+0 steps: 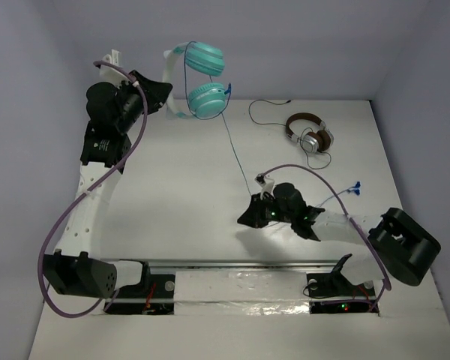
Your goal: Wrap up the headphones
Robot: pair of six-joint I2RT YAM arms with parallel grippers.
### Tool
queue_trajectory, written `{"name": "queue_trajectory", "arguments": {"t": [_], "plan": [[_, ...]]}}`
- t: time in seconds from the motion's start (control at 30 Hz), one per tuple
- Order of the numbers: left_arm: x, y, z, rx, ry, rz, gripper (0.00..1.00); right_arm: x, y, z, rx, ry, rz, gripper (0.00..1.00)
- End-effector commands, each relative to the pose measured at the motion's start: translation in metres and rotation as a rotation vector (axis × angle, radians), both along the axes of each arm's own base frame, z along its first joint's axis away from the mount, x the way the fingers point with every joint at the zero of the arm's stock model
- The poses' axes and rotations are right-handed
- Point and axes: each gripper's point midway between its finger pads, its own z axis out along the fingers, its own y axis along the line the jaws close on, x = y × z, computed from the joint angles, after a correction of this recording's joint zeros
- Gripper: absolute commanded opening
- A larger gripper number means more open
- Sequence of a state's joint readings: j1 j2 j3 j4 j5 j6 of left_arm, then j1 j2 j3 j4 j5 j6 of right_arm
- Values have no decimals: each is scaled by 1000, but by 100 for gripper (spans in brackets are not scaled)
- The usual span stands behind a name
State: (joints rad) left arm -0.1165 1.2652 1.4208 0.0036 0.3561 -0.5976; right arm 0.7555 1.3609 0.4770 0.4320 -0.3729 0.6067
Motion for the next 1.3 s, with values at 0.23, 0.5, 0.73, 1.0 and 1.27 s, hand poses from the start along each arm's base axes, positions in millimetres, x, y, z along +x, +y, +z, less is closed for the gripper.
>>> {"name": "queue_trajectory", "arguments": {"t": [0.23,0.5,0.73,1.0,1.27], "plan": [[19,75,4,-53,-69,433,0,-44,43,23,-117,-20,77,0],[34,101,-87,23,88,589,0,-74,67,75,-198,-107,208,0],[43,103,-148,193,219,683,0,-87,53,145,-242,-228,228,0],[30,56,-219,372,327,628,0,-56,23,208,-311,-420,99,0],[-10,0,-280,497,409,469,0,-15,-4,233,-423,-558,-90,0]]}}
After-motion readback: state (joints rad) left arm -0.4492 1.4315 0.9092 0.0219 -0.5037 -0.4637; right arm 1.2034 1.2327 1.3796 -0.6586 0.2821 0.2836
